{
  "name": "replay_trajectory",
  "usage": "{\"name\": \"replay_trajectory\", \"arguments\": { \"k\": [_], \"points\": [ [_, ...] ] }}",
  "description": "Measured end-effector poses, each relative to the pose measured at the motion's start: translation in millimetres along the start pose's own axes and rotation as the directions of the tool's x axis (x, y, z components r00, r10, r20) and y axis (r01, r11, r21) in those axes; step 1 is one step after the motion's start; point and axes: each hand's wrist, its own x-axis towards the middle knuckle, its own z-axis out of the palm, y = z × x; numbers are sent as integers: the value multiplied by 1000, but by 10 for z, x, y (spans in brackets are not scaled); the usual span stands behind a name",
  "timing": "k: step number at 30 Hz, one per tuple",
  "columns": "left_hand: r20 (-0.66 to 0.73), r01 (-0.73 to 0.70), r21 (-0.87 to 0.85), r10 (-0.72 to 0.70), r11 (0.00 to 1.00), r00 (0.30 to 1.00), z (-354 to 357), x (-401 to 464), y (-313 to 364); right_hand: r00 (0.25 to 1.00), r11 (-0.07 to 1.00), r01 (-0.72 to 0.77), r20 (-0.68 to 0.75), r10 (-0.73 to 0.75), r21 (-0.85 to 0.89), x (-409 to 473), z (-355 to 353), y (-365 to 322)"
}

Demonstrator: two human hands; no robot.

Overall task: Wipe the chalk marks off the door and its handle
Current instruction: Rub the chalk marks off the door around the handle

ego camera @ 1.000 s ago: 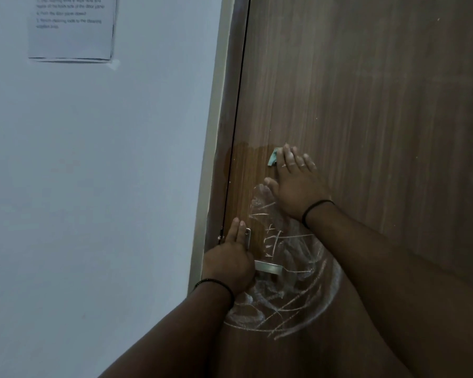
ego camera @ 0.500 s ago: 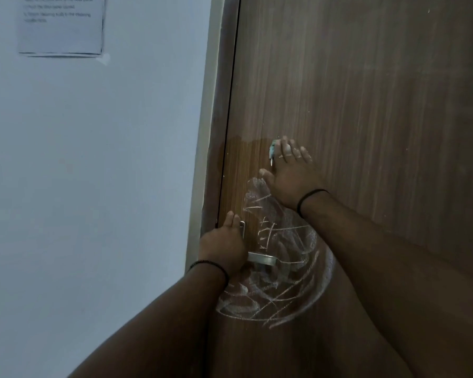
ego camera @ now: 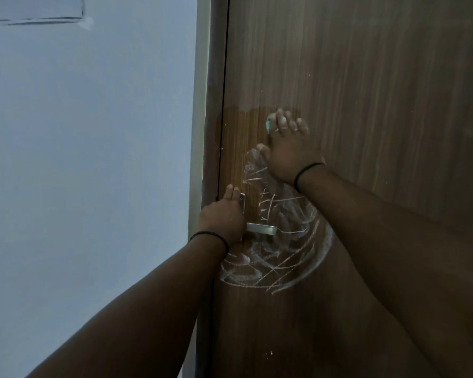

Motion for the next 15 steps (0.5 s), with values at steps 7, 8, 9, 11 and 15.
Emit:
{"name": "replay_trajectory", "arguments": {
  "k": [7,8,9,11,15],
  "points": [
    [-15,-23,82,25,996,1000,-3,-10,59,1000,998,6,-22,-8,-68,-245,141,153],
    [-25,-31,107,34,994,999,15,-13,61,1000,998,-11,-17,10,-62,-189,132,171],
    [-41,-47,147,53,988,998,48,-20,54,1000,998,-20,-9,19,-55,-139,126,166],
    [-85,-101,243,125,965,989,124,-49,6,1000,999,-7,4,8,-32,-94,127,95],
    [-89,-205,187,225,961,970,254,-74,-23,998,998,70,11,-69,-9,-270,196,100]
  ]
}}
